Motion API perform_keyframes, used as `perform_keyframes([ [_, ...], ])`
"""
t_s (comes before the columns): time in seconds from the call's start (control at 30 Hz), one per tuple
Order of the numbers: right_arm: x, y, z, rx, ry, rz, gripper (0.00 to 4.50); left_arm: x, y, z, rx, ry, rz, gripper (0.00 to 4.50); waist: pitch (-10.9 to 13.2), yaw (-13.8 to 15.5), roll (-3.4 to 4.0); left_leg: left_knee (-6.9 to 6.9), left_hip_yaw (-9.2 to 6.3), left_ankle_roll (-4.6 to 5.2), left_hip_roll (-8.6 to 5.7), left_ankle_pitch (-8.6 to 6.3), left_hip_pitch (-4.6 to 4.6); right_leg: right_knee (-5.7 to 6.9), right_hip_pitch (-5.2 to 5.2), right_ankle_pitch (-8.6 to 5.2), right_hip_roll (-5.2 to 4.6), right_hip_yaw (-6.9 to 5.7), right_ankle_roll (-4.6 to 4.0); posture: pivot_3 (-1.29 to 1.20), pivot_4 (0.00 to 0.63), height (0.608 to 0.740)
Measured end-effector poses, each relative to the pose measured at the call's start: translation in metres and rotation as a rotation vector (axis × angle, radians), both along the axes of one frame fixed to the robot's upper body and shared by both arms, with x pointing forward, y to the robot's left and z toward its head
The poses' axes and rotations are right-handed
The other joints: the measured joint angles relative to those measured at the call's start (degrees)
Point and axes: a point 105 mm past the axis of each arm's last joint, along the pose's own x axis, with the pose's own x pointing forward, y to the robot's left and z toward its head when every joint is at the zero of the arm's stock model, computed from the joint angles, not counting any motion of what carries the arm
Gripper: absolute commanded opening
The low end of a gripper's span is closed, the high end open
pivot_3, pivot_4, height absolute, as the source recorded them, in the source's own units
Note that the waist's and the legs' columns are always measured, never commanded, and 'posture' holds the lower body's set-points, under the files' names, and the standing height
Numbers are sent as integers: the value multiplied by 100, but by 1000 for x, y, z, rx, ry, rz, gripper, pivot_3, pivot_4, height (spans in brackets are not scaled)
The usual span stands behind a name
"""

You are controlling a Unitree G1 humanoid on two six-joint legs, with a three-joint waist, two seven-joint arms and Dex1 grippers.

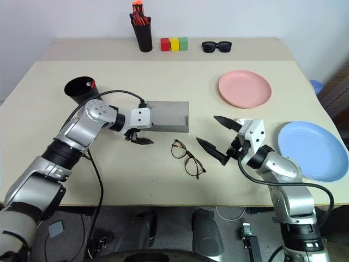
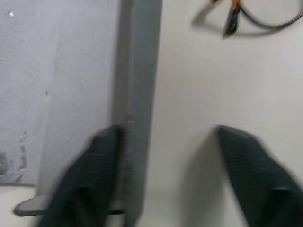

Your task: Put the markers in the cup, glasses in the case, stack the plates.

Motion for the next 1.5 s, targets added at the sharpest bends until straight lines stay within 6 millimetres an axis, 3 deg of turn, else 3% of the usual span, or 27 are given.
perform_keyframes([
  [0.17,-10,-22,-11,-92,80,-47,4500,-20,-4,23,-162,0,18,3291,1,0,-2,0,0,1,1,-1,2,0,2,0,0,0,0,0,150,740],
  [0.3,-18,-35,-14,-159,107,-46,4500,-37,5,22,-228,55,30,3291,1,-16,-1,1,1,1,1,-1,4,-1,4,0,0,0,-1,0,150,740],
  [0.4,-29,-41,-18,-234,165,2,4500,-54,6,29,-420,56,-17,3291,0,-4,2,0,2,4,4,-2,2,-7,5,-1,-1,0,-2,0,150,740],
  [0.43,-31,-40,-20,-241,187,22,4500,-59,5,33,-487,50,-31,3291,2,14,-3,2,2,4,4,-2,3,-6,5,0,-2,0,-3,0,150,740],
  [0.6,-31,-19,-13,-200,209,136,4500,-90,36,42,-451,193,-94,3291,5,-27,-7,5,4,4,10,-2,9,-5,7,-7,5,0,-28,0,150,740],
  [0.8,-26,1,-20,-160,330,266,4500,-122,65,29,-341,302,-210,3291,6,33,-8,4,4,4,11,-3,1,-16,6,-8,5,0,-33,0,150,740],
  [0.97,-11,8,-27,-155,384,314,4500,-132,72,25,-314,284,-261,3291,6,112,-6,3,7,4,12,-3,2,-18,5,-8,5,0,-37,0,150,740],
  [1.13,4,24,-52,-142,428,346,4500,-133,75,16,-311,229,-216,3291,7,109,-6,-4,8,4,13,-3,1,-17,-2,-5,5,0,-32,0,150,740],
  [1.27,11,27,-56,-166,438,363,4500,-131,71,15,-341,179,-172,3291,7,110,-5,2,10,4,13,-3,2,-16,1,-4,5,0,-31,0,150,740],
  [1.5,7,36,-60,-190,473,427,4500,-130,66,14,-364,140,-135,3291,7,112,-5,-4,10,4,17,-3,3,-14,-2,2,10,0,-20,0,150,740],
])
